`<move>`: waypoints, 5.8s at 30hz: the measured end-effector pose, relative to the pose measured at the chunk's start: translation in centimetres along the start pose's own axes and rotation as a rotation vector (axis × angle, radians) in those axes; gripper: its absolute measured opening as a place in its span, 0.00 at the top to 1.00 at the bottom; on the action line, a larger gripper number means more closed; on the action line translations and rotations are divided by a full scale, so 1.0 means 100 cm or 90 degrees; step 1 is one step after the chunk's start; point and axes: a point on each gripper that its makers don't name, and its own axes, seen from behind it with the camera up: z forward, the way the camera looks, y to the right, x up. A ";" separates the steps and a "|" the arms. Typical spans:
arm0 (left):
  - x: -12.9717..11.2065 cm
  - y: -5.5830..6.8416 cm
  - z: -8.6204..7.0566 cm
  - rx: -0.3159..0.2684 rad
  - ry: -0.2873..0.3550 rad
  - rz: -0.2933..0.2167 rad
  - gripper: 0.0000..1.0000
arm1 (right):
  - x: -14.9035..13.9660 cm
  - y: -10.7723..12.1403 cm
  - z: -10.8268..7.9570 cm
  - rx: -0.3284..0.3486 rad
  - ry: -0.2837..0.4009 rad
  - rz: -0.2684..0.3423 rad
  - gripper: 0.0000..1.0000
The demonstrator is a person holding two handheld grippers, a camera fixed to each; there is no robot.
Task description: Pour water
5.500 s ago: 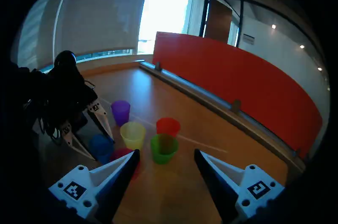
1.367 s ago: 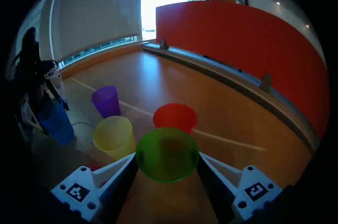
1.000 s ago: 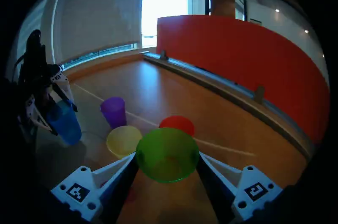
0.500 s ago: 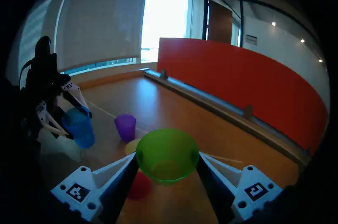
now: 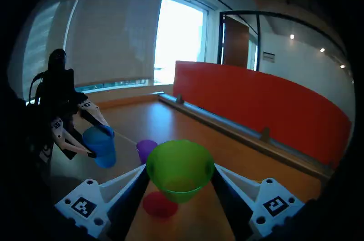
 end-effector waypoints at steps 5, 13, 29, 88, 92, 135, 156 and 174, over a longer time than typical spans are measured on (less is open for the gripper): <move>0.002 0.003 -0.002 0.001 0.005 0.003 0.14 | 0.005 -0.003 -0.004 -0.004 0.025 0.011 0.09; 0.006 0.004 -0.004 0.004 0.013 0.001 0.13 | 0.017 -0.008 -0.009 -0.003 0.074 0.014 0.08; 0.013 0.005 -0.005 0.006 0.028 -0.001 0.13 | 0.035 -0.020 -0.010 0.000 0.142 0.018 0.08; 0.057 -0.015 -0.018 0.042 0.143 0.001 0.14 | 0.033 -0.035 -0.013 0.032 0.138 0.019 0.09; 0.062 -0.018 -0.020 0.045 0.143 0.012 0.14 | 0.031 -0.041 -0.010 0.043 0.136 0.021 0.09; 0.093 -0.030 -0.014 0.066 0.129 0.139 0.14 | -0.032 -0.105 0.013 0.141 0.079 0.050 0.09; 0.104 -0.029 -0.010 0.082 0.111 0.229 0.14 | -0.059 -0.130 0.019 0.182 0.051 0.031 0.09; 0.110 -0.023 -0.012 0.082 0.097 0.293 0.13 | -0.063 -0.140 0.025 0.199 0.047 0.020 0.09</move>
